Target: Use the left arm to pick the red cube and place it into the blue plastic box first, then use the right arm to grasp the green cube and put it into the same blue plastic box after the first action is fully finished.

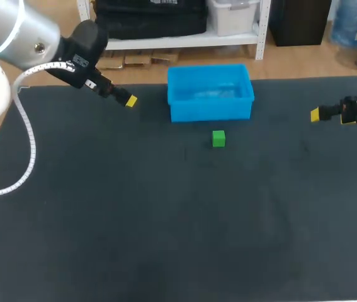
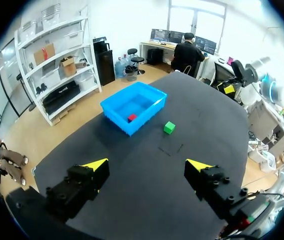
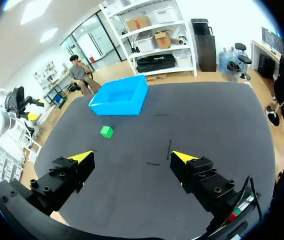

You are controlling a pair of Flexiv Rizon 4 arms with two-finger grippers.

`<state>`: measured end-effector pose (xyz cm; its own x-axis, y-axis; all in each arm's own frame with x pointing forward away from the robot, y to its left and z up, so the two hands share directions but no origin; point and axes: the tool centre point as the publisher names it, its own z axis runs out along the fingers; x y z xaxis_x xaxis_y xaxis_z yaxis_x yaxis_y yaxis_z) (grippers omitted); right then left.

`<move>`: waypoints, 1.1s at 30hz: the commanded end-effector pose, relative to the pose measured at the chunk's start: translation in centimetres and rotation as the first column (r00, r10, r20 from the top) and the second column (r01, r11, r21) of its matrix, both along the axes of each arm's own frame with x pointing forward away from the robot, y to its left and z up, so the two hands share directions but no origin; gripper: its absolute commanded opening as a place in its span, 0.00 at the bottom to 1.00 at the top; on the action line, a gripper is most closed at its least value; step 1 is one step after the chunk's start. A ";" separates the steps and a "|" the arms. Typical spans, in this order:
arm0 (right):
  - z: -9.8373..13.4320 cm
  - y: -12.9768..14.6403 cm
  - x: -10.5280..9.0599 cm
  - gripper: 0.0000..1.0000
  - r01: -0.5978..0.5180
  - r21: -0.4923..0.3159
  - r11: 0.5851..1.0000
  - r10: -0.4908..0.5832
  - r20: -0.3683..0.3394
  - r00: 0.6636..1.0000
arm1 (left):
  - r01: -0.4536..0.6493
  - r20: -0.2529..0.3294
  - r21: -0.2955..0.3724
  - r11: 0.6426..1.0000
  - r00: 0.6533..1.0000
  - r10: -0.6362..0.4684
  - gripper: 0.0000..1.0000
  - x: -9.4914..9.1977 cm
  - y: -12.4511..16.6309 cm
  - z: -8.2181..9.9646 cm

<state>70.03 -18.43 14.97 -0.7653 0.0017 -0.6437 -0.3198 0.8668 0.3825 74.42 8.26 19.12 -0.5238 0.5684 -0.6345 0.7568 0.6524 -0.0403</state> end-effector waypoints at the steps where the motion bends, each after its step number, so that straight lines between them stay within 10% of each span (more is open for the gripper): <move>1: 0.0 0.0 0.0 1.00 -0.001 0.000 1.000 0.001 0.000 1.000 | 0.003 0.003 -0.004 1.000 1.000 -0.003 1.00 0.0 0.1 -0.1; 33: 1.8 7.3 2.1 1.00 0.015 -0.097 0.995 -0.023 -0.082 0.996 | 0.003 0.003 -0.004 1.000 1.000 -0.003 1.00 0.0 0.1 -0.1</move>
